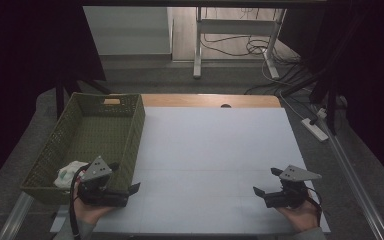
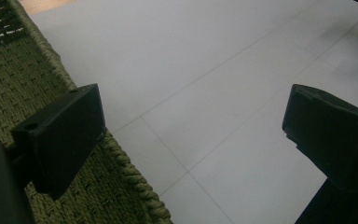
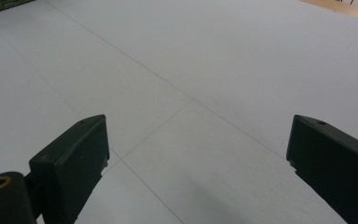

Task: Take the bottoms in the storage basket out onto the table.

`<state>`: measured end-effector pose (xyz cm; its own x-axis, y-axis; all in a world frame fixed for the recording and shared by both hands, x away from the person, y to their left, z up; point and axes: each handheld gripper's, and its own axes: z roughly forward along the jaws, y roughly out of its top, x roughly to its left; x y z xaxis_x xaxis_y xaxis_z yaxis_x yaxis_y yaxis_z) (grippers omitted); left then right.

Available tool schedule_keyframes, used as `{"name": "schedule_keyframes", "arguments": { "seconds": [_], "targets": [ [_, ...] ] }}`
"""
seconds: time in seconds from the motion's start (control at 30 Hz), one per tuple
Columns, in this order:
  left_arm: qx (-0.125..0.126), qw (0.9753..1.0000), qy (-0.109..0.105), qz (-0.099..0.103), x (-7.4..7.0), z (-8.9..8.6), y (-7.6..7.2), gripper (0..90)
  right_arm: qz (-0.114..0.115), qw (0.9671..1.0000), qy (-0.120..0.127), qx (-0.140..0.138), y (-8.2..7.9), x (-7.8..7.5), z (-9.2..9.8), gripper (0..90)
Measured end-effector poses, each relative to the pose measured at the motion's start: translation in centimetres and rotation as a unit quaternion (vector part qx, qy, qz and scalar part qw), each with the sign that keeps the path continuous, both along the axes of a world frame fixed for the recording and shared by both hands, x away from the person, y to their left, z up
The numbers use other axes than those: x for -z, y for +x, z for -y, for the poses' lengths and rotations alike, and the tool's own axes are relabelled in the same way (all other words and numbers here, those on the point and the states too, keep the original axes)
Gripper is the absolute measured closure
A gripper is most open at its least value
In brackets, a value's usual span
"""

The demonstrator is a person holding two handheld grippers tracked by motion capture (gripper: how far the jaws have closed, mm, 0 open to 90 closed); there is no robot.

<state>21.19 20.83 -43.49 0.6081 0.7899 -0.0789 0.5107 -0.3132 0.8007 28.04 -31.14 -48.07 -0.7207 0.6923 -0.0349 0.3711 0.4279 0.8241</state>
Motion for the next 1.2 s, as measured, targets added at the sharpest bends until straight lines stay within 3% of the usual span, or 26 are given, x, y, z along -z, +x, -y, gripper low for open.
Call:
{"name": "schedule_keyframes", "arguments": {
  "seconds": [0.47, 1.2],
  "targets": [
    [-0.003, 0.9997, -0.024, 0.002, -0.7, -0.4, 0.9, 5.8, 0.002, 1.0, -0.005, 0.005, -0.3, 0.2, 0.1, 6.1],
    [-0.008, 0.9999, -0.008, 0.007, -3.2, -1.0, 2.4, 5.9, -0.004, 0.9999, -0.01, 0.005, -0.4, 0.4, 0.2, 5.9]
  ]
}}
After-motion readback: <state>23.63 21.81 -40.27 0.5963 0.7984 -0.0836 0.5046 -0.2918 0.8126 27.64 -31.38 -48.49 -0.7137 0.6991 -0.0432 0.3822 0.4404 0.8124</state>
